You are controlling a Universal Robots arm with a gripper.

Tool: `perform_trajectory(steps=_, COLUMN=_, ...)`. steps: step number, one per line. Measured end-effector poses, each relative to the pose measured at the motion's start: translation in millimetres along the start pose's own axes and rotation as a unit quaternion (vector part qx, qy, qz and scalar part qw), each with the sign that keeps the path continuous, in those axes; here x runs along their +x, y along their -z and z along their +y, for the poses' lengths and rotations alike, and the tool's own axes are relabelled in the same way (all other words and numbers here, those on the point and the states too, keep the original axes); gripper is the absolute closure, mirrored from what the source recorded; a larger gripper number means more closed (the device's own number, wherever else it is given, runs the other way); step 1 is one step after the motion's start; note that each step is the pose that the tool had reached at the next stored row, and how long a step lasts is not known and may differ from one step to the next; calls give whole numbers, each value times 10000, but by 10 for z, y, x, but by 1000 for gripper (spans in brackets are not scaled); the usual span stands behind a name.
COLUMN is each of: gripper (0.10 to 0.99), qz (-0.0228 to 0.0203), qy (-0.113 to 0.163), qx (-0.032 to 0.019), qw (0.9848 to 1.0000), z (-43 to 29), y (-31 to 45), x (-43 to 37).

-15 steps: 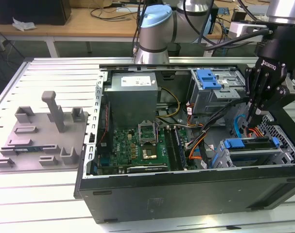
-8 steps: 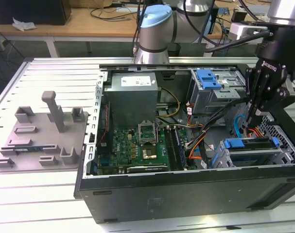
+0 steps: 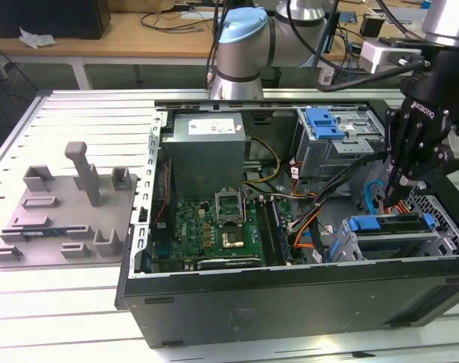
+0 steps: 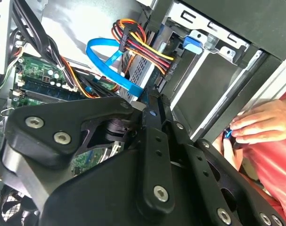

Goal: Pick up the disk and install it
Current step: 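Insert the second disk wire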

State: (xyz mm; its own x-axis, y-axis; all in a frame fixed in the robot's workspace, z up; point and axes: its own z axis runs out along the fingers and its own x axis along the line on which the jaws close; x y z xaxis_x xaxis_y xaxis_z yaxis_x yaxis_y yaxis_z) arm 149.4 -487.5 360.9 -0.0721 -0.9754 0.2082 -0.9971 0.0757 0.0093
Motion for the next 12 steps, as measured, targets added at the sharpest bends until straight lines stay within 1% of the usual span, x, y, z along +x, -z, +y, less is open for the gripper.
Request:
perform_trajectory(steps=1, gripper=925, qz=-38, qy=-2, qx=10, qw=10000, z=0, y=-3, x=14)
perform_trajectory(steps=2, gripper=925, qz=-66, qy=-3, qx=18, qw=10000, z=-1, y=-5, x=24)
perform_trajectory(steps=3, gripper=925, qz=-106, qy=-5, qx=29, qw=9999, z=-2, y=-8, x=38)
perform_trajectory(steps=4, gripper=925, qz=-160, qy=-8, qx=45, qw=9999, z=-3, y=-12, x=57)
perform_trajectory(steps=9, gripper=925, qz=-266, qy=-14, qx=75, qw=9996, z=1, y=-23, x=109)
perform_trajectory(steps=10, gripper=925, qz=-281, qy=-14, qx=79, qw=9996, z=2, y=-25, x=117)
perform_trajectory(steps=11, gripper=925, qz=-312, qy=-16, qx=89, qw=9995, z=4, y=-28, x=134)
perform_trajectory(steps=12, gripper=925, qz=-335, qy=-17, qx=95, qw=9994, z=5, y=-31, x=146)
